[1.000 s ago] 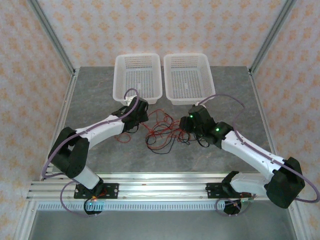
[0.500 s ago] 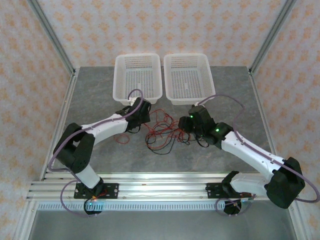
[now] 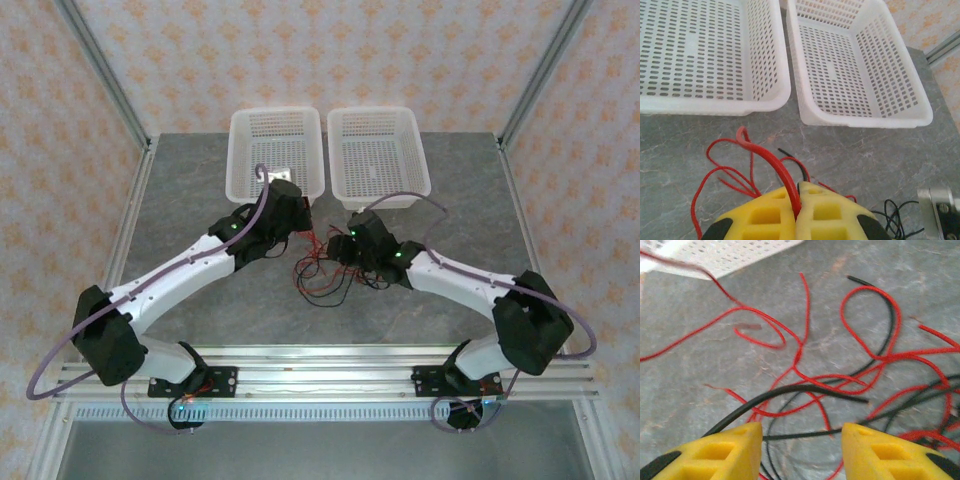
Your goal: Untangle the cables
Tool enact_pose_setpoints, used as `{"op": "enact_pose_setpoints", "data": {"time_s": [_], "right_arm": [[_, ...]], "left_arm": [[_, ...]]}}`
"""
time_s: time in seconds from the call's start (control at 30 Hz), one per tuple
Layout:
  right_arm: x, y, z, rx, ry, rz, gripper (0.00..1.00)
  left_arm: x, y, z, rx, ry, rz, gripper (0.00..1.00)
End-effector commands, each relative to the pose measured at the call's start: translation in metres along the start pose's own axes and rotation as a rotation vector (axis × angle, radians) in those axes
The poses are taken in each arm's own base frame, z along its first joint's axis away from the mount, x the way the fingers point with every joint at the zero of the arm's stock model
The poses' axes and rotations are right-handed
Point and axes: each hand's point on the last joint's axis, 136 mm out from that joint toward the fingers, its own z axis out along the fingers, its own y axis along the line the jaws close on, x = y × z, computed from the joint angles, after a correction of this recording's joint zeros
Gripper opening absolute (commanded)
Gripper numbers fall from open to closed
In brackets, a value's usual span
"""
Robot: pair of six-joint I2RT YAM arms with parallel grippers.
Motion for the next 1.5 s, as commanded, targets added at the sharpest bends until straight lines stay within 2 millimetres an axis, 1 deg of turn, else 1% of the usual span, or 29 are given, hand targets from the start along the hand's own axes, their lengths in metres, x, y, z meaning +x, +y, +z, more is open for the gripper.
{"op": "enact_pose_setpoints", "data": {"time_s": [0.0,0.07,0.27,0.4,0.47,0.6,0.7,0.8,0.93,1.03,1.17,1.33,1.43,1.47], "right_arm": [[-0.029,0.045,-0.009,-0.152,-0.089,0.025,0.45],[-0.030,0.051,-0.014,-0.172,-0.100,0.016,0.46],[-0.027,0.058,-0.038,-0.249,-0.126,0.059,0.47],[-0.018,0.058,-0.048,-0.275,-0.117,0.060,0.51],[-0.010,0.063,-0.051,-0.290,-0.108,0.040,0.53],[0.006,0.070,-0.047,-0.297,-0.075,-0.018,0.55],[0.013,0.067,-0.039,-0.273,-0.063,-0.041,0.54],[0.011,0.065,-0.034,-0.254,-0.076,-0.062,0.54],[0.004,0.068,-0.034,-0.250,-0.110,-0.095,0.52],[0.000,0.065,-0.030,-0.222,-0.132,-0.117,0.47],[0.000,0.061,-0.021,-0.192,-0.129,-0.135,0.34],[0.003,0.060,-0.008,-0.183,-0.114,-0.136,0.28],[0.005,0.058,-0.002,-0.174,-0.113,-0.128,0.15],[0.005,0.056,-0.001,-0.169,-0.113,-0.125,0.08]], "left_arm": [[-0.001,0.005,-0.010,-0.036,-0.001,0.020,0.00],[-0.001,0.006,-0.010,-0.038,-0.004,0.019,0.00],[-0.004,0.008,-0.009,-0.049,-0.018,0.013,0.00],[-0.008,0.008,-0.011,-0.055,-0.028,0.015,0.00],[-0.010,0.007,-0.012,-0.057,-0.032,0.016,0.00],[-0.014,0.006,-0.014,-0.056,-0.040,0.016,0.00],[-0.018,0.004,-0.016,-0.052,-0.048,0.015,0.00],[-0.020,0.002,-0.019,-0.047,-0.049,0.015,0.00],[-0.023,-0.001,-0.022,-0.033,-0.055,0.007,0.00],[-0.026,-0.002,-0.026,-0.028,-0.063,0.003,0.00],[-0.032,-0.003,-0.032,-0.024,-0.074,0.001,0.00],[-0.041,-0.009,-0.041,-0.004,-0.093,-0.001,0.00],[-0.045,-0.010,-0.046,0.003,-0.101,-0.004,0.00],[-0.046,-0.010,-0.047,0.003,-0.104,-0.005,0.00]]}}
